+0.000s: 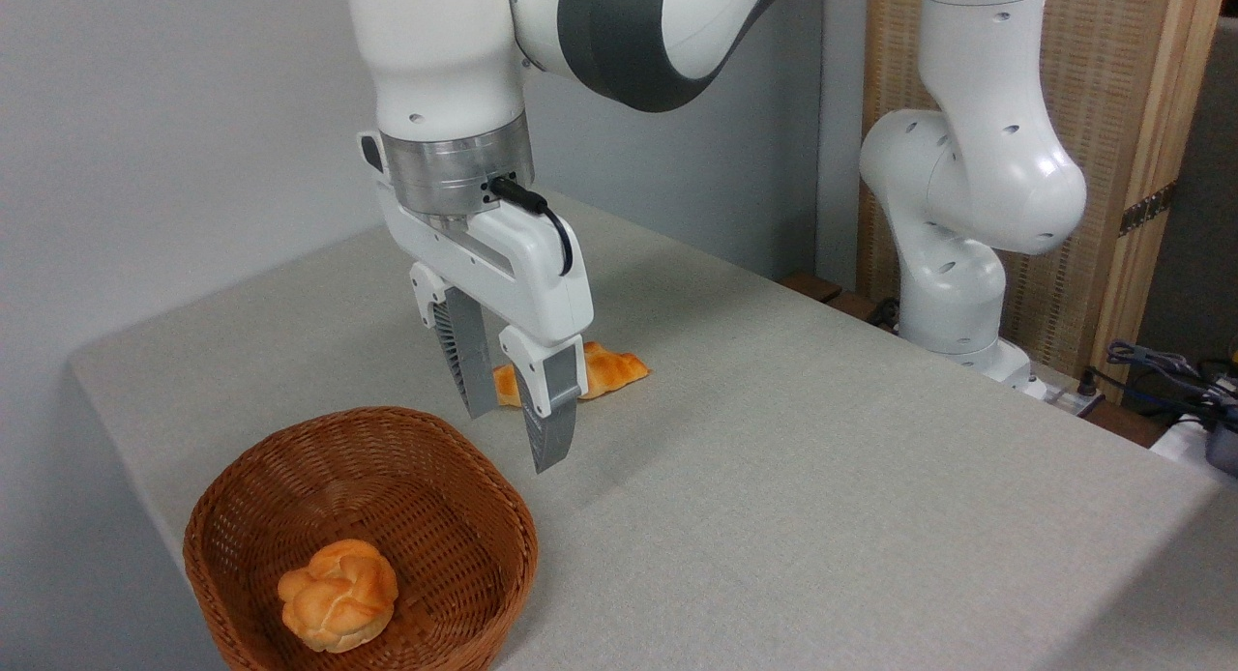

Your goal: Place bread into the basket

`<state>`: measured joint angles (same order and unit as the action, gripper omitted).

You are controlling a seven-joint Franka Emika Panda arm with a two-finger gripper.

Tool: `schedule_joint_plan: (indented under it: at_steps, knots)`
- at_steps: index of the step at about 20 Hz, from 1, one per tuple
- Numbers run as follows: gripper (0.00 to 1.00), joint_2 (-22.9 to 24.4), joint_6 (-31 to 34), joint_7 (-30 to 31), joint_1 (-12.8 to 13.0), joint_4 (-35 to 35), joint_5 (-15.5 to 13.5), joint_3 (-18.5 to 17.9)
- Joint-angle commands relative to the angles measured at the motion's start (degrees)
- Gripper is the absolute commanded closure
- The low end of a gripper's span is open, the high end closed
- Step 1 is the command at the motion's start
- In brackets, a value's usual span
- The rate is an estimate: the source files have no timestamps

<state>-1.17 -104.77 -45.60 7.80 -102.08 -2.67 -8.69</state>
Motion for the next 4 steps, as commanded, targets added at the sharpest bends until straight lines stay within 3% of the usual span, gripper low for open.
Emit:
schedule_joint_plan:
  at_steps: [1, 4]
  knots:
    - [0.00, 1.6, 2.1, 0.5, 0.4, 0.3, 0.1, -1.6]
    - [0.00, 1.6, 2.0, 0.4, 0.5, 0.4, 0.4, -1.4]
